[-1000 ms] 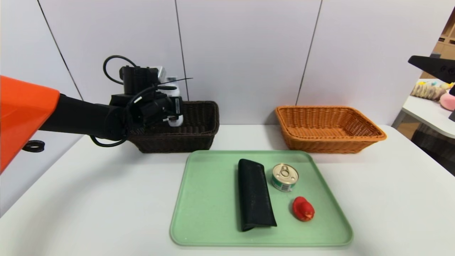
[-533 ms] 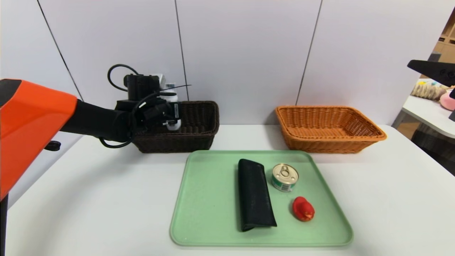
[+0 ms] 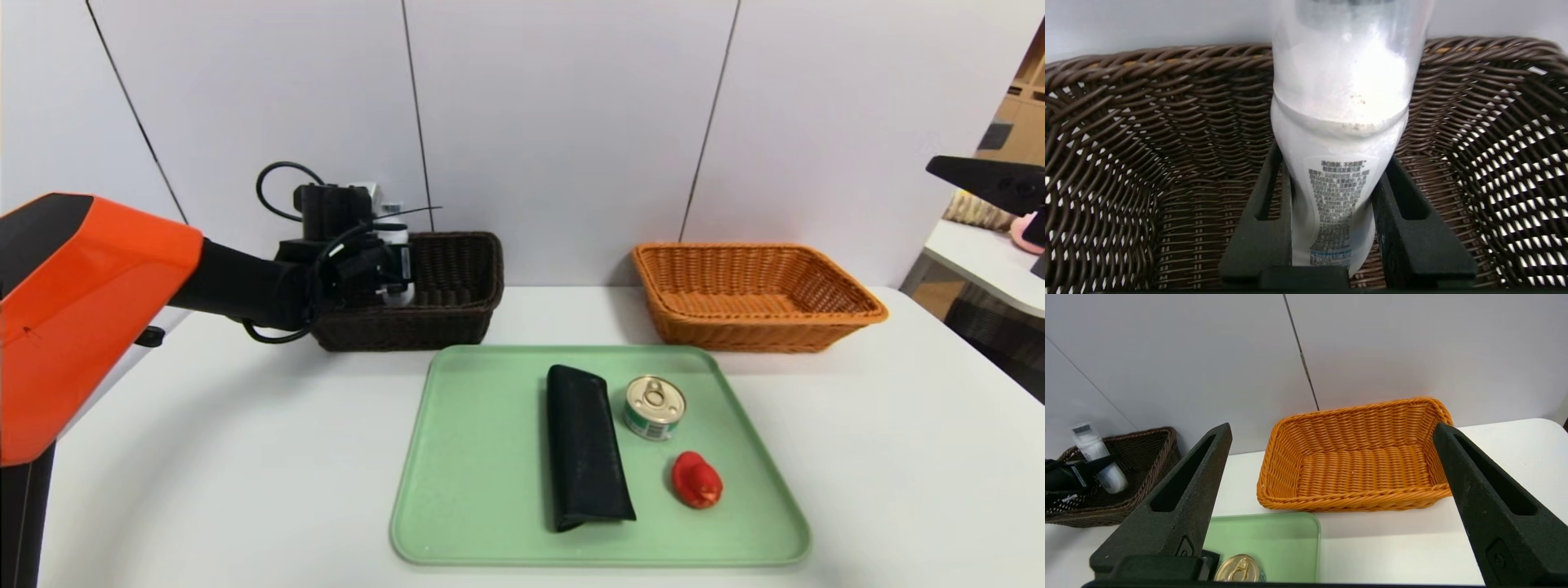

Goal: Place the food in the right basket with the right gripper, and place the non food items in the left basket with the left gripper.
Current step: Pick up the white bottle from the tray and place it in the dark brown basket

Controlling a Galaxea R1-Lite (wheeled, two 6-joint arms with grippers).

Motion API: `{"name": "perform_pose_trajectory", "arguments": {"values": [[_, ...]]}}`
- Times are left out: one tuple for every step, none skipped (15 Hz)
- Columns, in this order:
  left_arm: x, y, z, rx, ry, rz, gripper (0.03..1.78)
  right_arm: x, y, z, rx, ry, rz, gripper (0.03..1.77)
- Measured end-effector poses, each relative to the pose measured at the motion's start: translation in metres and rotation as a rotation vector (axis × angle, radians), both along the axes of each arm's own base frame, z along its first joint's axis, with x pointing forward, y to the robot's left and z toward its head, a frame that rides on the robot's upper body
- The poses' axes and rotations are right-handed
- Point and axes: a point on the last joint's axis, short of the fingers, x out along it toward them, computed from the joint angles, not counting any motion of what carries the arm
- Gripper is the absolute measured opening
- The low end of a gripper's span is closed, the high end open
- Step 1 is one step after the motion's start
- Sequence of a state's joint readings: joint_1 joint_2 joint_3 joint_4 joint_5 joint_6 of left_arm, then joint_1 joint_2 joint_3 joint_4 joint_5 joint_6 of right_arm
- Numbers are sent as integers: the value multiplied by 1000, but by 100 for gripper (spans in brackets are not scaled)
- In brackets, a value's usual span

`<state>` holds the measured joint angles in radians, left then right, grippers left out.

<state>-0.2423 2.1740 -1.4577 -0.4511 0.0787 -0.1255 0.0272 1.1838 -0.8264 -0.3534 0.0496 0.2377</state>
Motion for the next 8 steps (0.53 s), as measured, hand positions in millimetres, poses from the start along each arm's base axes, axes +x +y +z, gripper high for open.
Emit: {"name": "perform_pose_trajectory", "arguments": {"values": [[1,0,-2,1,4,2,58,0,0,-1,0,4,2,170],[1,0,-2,2,4,2,72,1,0,-2,0,9,3,170],[1,-1,-2,1,2,1,85,1,0,-3,0,12,4,170],[1,0,-2,2,2,2,95,2,0,-4,1,14,6,170],[2,0,-2,1,3,2,104,3,0,-4,1,18,7,170],[2,0,-2,0,3,3,112,4,0,-6,1,24,7,170],[1,0,-2,0,2,4,119,5,0,-8,1,27,8,170],[1,0,-1,0,1,5,125,6,0,-9,2,35,9,170]]}}
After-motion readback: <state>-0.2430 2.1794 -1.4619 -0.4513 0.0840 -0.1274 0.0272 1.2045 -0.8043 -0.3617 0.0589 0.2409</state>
